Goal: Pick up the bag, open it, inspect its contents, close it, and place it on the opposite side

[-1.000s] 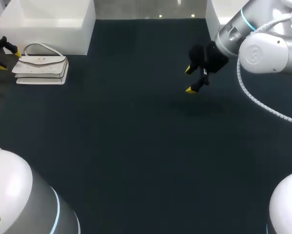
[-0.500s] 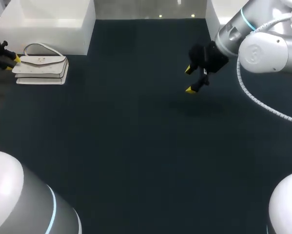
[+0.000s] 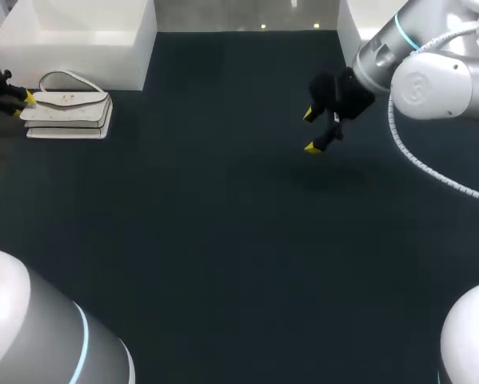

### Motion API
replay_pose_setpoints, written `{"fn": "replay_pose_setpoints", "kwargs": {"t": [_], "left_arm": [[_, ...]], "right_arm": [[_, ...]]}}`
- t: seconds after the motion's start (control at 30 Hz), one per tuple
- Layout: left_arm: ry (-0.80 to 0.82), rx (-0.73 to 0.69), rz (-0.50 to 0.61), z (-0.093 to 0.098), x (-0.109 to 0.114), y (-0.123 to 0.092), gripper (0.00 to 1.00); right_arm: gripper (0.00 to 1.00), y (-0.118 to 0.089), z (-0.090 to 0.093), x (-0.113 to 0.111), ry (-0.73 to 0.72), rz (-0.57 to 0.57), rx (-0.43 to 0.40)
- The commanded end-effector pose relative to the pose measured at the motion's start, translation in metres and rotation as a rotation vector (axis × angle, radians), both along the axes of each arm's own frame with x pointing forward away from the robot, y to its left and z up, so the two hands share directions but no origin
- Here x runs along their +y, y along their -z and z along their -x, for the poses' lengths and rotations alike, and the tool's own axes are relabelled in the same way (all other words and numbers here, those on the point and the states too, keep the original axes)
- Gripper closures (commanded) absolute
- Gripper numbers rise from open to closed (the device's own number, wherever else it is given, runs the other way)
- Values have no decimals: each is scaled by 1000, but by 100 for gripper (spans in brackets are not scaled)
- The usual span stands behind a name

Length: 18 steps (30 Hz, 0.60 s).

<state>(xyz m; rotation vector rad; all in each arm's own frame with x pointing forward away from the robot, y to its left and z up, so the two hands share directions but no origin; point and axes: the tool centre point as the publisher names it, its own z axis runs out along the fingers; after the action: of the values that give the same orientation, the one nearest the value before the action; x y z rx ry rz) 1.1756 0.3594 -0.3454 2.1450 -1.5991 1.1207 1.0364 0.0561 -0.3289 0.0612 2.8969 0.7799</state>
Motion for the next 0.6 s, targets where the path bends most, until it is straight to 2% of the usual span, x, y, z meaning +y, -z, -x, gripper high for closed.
{"fn": "replay_pose_setpoints", "kwargs": {"t": [0.03, 0.07, 0.1, 0.13, 0.33, 0.6], "left_arm": [[240, 192, 110, -9, 5, 5, 71], [240, 194, 110, -9, 5, 5, 76], [239, 197, 110, -8, 5, 5, 86], [237, 199, 111, -7, 5, 5, 100], [264, 187, 118, 4, -7, -3, 100], [306, 170, 121, 19, -45, -9, 100]], "right_arm": [[0, 1, 0, 0, 0, -1, 0], [0, 1, 0, 0, 0, -1, 0], [0, 1, 0, 0, 0, -1, 0], [0, 1, 0, 0, 0, -1, 0], [0, 1, 0, 0, 0, -1, 0], [0, 1, 0, 0, 0, -1, 0]]}}
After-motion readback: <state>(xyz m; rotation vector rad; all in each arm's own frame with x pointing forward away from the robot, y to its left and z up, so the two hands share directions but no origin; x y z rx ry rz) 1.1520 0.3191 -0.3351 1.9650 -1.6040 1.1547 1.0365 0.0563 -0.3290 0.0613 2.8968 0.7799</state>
